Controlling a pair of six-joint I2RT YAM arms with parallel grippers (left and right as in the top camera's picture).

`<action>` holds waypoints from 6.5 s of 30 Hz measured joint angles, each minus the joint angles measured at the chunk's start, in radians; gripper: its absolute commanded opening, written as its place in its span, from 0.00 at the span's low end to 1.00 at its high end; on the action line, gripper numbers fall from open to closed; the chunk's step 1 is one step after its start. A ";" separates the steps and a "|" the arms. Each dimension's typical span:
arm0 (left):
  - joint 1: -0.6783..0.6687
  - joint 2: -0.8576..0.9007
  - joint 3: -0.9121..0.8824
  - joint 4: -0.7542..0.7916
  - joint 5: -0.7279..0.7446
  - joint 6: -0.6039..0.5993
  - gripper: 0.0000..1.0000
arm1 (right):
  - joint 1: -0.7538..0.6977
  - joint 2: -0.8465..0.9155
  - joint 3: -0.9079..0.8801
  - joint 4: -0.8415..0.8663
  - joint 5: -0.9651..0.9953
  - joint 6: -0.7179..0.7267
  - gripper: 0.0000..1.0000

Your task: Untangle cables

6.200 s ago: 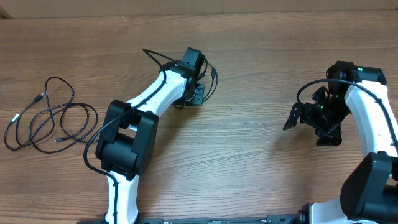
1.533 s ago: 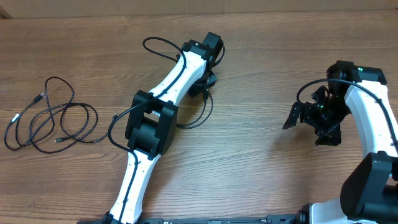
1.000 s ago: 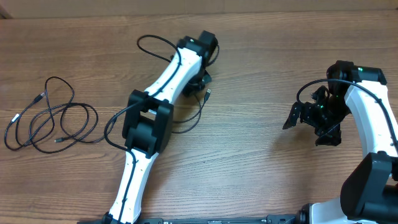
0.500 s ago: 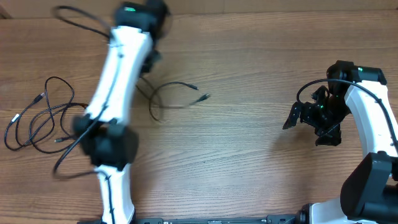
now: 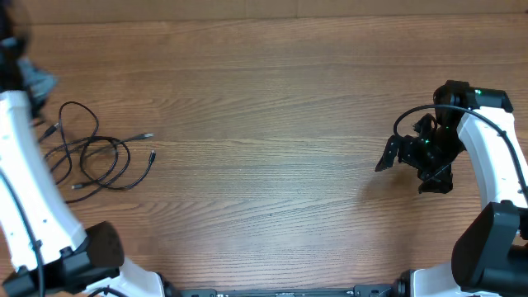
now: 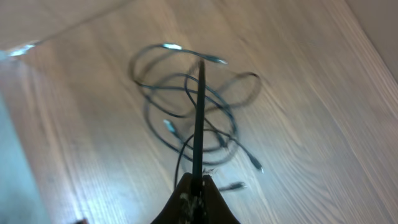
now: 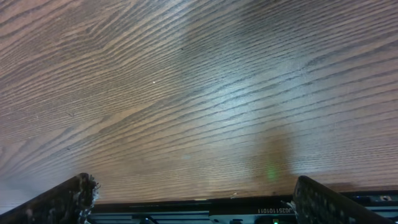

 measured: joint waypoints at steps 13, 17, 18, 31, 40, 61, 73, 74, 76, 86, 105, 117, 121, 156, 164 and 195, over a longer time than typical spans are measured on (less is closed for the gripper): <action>0.269 -0.017 0.000 0.009 0.140 0.126 0.05 | 0.000 0.000 0.000 -0.012 0.000 0.000 1.00; 0.269 -0.006 0.000 0.050 0.146 0.133 0.04 | 0.000 0.000 0.000 -0.014 0.000 0.000 1.00; 0.269 0.001 0.000 0.065 0.146 0.136 0.04 | 0.000 0.000 0.000 -0.014 0.000 0.000 1.00; 0.269 0.118 0.000 0.202 0.212 0.173 1.00 | 0.000 0.000 0.000 -0.016 0.000 0.000 1.00; 0.250 0.120 0.000 0.212 0.402 0.284 1.00 | 0.000 0.000 0.000 -0.016 0.000 0.000 1.00; -0.264 0.120 -0.004 -0.003 0.561 0.661 0.98 | 0.000 0.000 0.000 -0.014 0.000 0.000 1.00; -0.414 0.110 -0.210 -0.002 0.520 0.655 1.00 | 0.000 0.000 0.000 -0.029 0.000 0.000 1.00; -0.422 0.105 -0.255 -0.001 0.520 0.650 1.00 | 0.000 0.000 0.000 -0.033 0.000 0.000 1.00; -0.439 0.085 -0.359 -0.002 0.518 0.638 0.99 | 0.000 0.000 0.000 -0.045 0.000 0.000 1.00; -0.464 -0.148 -0.807 -0.003 0.514 0.603 1.00 | 0.084 0.000 0.000 -0.042 0.008 0.001 1.00; -0.464 -0.882 -1.066 0.324 0.477 0.552 1.00 | 0.203 -0.525 0.000 0.134 0.067 0.027 1.00; -0.464 -1.374 -1.159 0.455 0.397 0.492 1.00 | 0.203 -1.016 -0.025 0.203 0.166 0.027 1.00; -0.464 -1.394 -1.160 0.389 0.393 0.482 1.00 | 0.203 -1.035 -0.027 0.200 0.170 0.027 1.00; -0.464 -1.394 -1.170 0.232 0.390 0.481 1.00 | 0.201 -1.032 -0.038 0.195 0.177 0.027 1.00; -0.464 -1.394 -1.170 0.232 0.389 0.481 1.00 | 0.196 -1.036 -0.041 0.246 0.195 0.027 1.00; -0.464 -1.394 -1.172 0.232 0.386 0.481 1.00 | 0.196 -1.556 -0.851 1.228 0.098 0.027 1.00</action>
